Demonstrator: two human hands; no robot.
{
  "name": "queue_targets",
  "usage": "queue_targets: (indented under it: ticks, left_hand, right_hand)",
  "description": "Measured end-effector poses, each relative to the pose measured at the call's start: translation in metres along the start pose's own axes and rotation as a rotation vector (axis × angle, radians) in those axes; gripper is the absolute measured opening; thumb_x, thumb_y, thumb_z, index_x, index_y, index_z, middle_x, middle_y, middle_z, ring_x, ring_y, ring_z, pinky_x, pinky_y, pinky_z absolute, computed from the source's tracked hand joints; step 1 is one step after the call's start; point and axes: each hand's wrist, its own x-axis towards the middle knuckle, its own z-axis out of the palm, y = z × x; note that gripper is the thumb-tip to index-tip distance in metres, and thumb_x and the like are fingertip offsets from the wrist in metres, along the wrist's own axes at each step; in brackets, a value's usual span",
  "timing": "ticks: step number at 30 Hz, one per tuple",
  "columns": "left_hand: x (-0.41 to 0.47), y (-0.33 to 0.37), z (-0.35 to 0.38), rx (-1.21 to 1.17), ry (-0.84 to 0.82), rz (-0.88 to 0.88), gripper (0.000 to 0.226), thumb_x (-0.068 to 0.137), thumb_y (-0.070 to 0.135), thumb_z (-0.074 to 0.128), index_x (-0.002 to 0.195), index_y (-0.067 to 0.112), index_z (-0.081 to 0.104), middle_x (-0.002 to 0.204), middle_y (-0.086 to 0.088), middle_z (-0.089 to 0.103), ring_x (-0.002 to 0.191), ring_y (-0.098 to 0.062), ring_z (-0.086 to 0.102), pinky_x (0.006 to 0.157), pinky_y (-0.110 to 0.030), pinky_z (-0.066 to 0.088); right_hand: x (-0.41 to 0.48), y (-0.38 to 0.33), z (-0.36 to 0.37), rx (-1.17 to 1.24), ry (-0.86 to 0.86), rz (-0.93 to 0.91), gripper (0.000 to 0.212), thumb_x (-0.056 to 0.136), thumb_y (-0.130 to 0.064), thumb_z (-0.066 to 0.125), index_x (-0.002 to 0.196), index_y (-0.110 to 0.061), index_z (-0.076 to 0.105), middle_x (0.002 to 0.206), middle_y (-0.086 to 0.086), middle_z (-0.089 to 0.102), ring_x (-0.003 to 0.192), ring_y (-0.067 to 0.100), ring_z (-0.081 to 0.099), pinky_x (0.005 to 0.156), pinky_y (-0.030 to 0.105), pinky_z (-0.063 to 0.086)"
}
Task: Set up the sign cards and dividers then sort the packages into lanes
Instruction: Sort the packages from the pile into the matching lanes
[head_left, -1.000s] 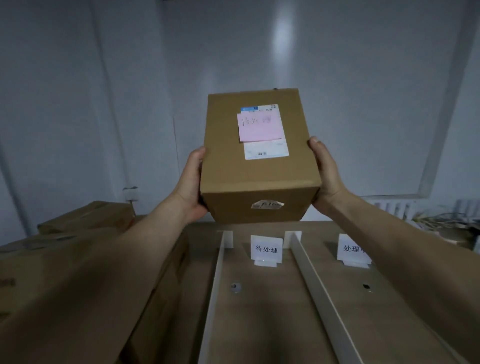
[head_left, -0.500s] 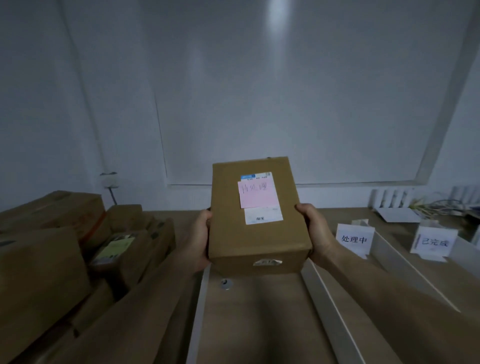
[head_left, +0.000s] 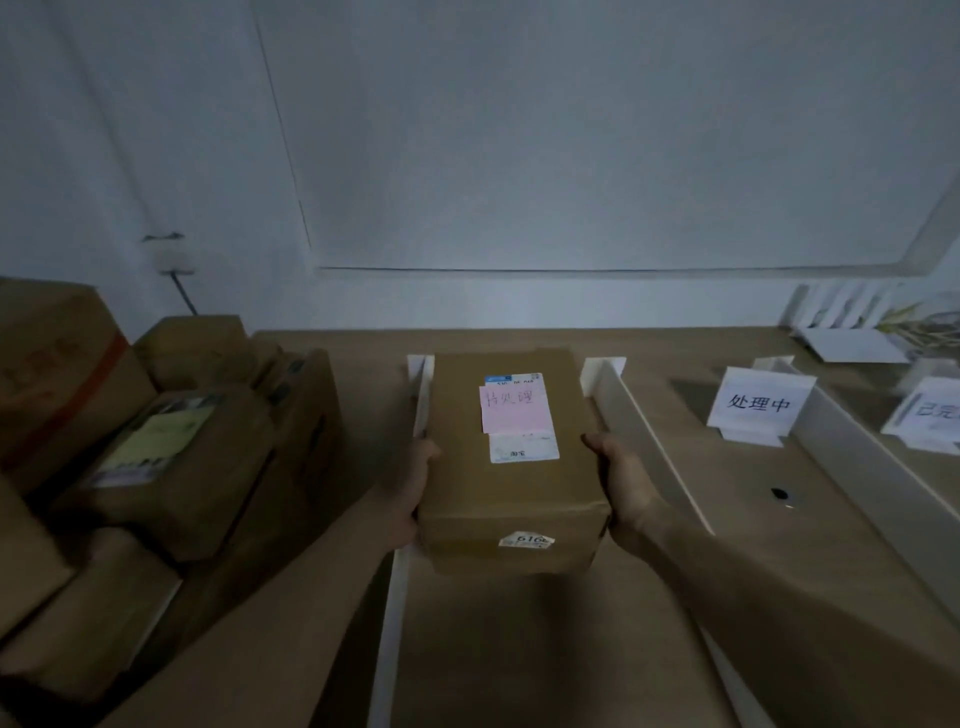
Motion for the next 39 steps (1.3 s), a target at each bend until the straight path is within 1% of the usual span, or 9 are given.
queue_targets:
  ticks: [3, 9, 13, 16, 19, 24, 30, 35, 39]
  left_hand:
    - [0.023, -0.013, -0.003, 0.074, 0.025, -0.004, 0.034, 0.103, 0.029, 0.039, 0.132, 0.022, 0.054, 0.115, -0.010, 0.070, 0.106, -0.029, 0.068, 0.095, -0.050, 0.054]
    - [0.060, -0.027, -0.005, 0.219, 0.110, 0.049, 0.040, 0.105, 0.020, 0.036, 0.143, 0.026, 0.047, 0.117, -0.004, 0.068, 0.106, -0.024, 0.067, 0.096, -0.048, 0.054]
    - [0.071, -0.032, -0.004, 0.300, 0.177, 0.085, 0.049, 0.106, 0.016, 0.037, 0.149, 0.038, 0.034, 0.123, 0.005, 0.060, 0.106, -0.016, 0.061, 0.091, -0.039, 0.053]
    - [0.084, -0.038, -0.007, 0.405, 0.256, 0.131, 0.054, 0.104, 0.021, 0.040, 0.156, 0.031, 0.030, 0.148, 0.000, 0.048, 0.127, -0.021, 0.052, 0.108, -0.050, 0.045]
    - [0.082, -0.036, -0.005, 0.483, 0.341, 0.153, 0.054, 0.103, 0.021, 0.042, 0.155, 0.029, 0.032, 0.153, 0.000, 0.044, 0.135, -0.023, 0.047, 0.113, -0.049, 0.039]
    - [0.073, -0.031, 0.001, 0.557, 0.392, 0.160, 0.050, 0.104, 0.011, 0.041, 0.153, 0.019, 0.035, 0.151, -0.004, 0.044, 0.137, -0.023, 0.043, 0.103, -0.033, 0.035]
    - [0.066, -0.030, -0.002, 0.609, 0.422, 0.175, 0.051, 0.102, 0.012, 0.045, 0.152, 0.017, 0.037, 0.150, -0.005, 0.046, 0.135, -0.024, 0.044, 0.104, -0.035, 0.037]
    - [0.047, -0.023, -0.007, 0.639, 0.506, 0.190, 0.055, 0.102, 0.018, 0.048, 0.155, 0.020, 0.032, 0.155, -0.006, 0.040, 0.141, -0.026, 0.040, 0.115, -0.047, 0.036]
    - [0.014, -0.004, -0.007, 0.625, 0.521, 0.246, 0.054, 0.101, 0.021, 0.050, 0.153, 0.020, 0.035, 0.153, -0.005, 0.044, 0.138, -0.025, 0.043, 0.114, -0.044, 0.038]
  right_hand:
    - [0.022, 0.020, -0.002, 0.022, -0.015, 0.063, 0.043, 0.104, -0.037, 0.038, 0.124, -0.012, 0.067, 0.106, 0.012, 0.077, 0.085, 0.025, 0.077, 0.060, 0.026, 0.057]
    - [0.058, 0.046, 0.003, 0.066, -0.029, 0.140, 0.035, 0.106, -0.032, 0.041, 0.126, -0.013, 0.063, 0.110, 0.016, 0.076, 0.097, 0.033, 0.073, 0.073, 0.038, 0.058]
    - [0.075, 0.058, 0.005, 0.029, -0.038, 0.172, 0.027, 0.106, -0.030, 0.042, 0.120, -0.022, 0.063, 0.107, 0.013, 0.077, 0.097, 0.032, 0.073, 0.076, 0.040, 0.059]
    - [0.088, 0.061, 0.005, -0.004, -0.050, 0.153, 0.025, 0.107, -0.028, 0.041, 0.124, -0.026, 0.060, 0.099, 0.007, 0.078, 0.082, 0.022, 0.077, 0.061, 0.033, 0.059]
    - [0.097, 0.063, 0.007, -0.039, -0.059, 0.109, 0.027, 0.107, -0.023, 0.040, 0.127, -0.027, 0.058, 0.097, 0.004, 0.077, 0.075, 0.017, 0.077, 0.053, 0.026, 0.057]
    - [0.099, 0.064, 0.009, -0.061, -0.065, 0.108, 0.032, 0.107, -0.021, 0.040, 0.133, -0.031, 0.055, 0.105, 0.004, 0.077, 0.086, 0.021, 0.076, 0.061, 0.031, 0.059]
    - [0.091, 0.054, 0.010, -0.093, -0.060, 0.114, 0.032, 0.104, -0.028, 0.051, 0.136, -0.028, 0.049, 0.111, 0.007, 0.074, 0.097, 0.027, 0.073, 0.072, 0.036, 0.058]
    - [0.080, 0.043, 0.007, -0.142, -0.029, 0.093, 0.056, 0.097, -0.042, 0.060, 0.149, -0.029, 0.041, 0.122, 0.008, 0.071, 0.100, 0.028, 0.073, 0.091, 0.049, 0.058]
    - [0.063, 0.024, 0.007, -0.281, 0.077, -0.056, 0.065, 0.094, -0.051, 0.061, 0.152, -0.034, 0.038, 0.141, 0.006, 0.057, 0.114, 0.025, 0.062, 0.090, 0.044, 0.052]
